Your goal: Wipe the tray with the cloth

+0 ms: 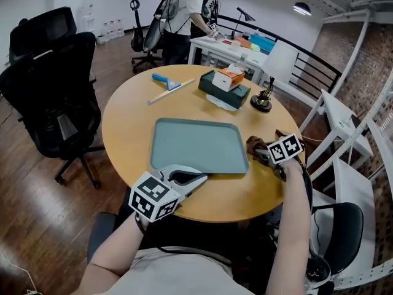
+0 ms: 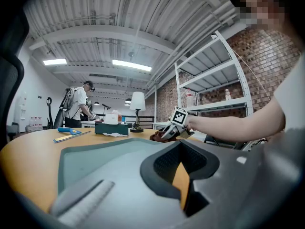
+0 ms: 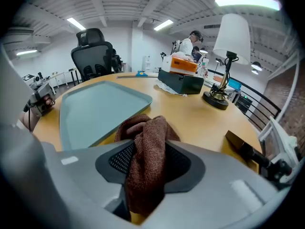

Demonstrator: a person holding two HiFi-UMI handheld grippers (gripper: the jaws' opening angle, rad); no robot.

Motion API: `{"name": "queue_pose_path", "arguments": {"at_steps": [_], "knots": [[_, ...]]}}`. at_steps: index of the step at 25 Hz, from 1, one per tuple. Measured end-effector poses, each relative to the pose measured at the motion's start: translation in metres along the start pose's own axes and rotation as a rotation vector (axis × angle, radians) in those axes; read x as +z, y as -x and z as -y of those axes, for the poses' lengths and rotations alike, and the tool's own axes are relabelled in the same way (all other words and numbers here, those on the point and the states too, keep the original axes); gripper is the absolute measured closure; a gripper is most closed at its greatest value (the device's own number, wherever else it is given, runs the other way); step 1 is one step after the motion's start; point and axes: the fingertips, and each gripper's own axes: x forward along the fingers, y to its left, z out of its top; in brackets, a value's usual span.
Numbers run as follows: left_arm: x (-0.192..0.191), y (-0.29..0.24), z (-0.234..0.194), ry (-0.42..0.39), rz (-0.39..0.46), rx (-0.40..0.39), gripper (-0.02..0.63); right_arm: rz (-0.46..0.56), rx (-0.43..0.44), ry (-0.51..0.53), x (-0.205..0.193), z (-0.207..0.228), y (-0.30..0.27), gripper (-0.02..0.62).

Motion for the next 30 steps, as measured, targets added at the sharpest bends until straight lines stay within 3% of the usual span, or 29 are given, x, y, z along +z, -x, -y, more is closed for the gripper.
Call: {"name": "queue_pose_path", "arguments": {"at_steps": [4,8,11,13,18,23,30], "knots": [[-0.001,0.000,0.001,0.002,-0.003,-0.001,0.606,0.026,-0.024,0.009,0.006,0.002,0.005,0.443],[0.000,0.000,0.000,0.001,-0.005,-0.001,0.604,0.189,-0.036,0.037,0.041,-0.006,0.030,0.445],[0.000,0.000,-0.001,0.001,-0.005,0.000,0.604,0.307,0.016,0.147,0.074,-0.038,0.055,0.443],[0.000,-0.001,-0.001,0.003,-0.005,0.001,0.605,0.332,0.083,0.260,0.087,-0.071,0.063,0.443],[0.000,-0.001,-0.001,0.002,-0.002,0.000,0.605,0.178,0.218,0.491,0.066,-0.126,0.043,0.442],[0.000,-0.001,0.000,0.001,-0.004,-0.001,0.604,0.072,0.286,0.540,0.033,-0.134,0.023,0.442],[0.001,0.002,-0.001,0.004,0.001,0.016,0.606,0.055,0.329,0.592,0.040,-0.158,0.009,0.439]]}}
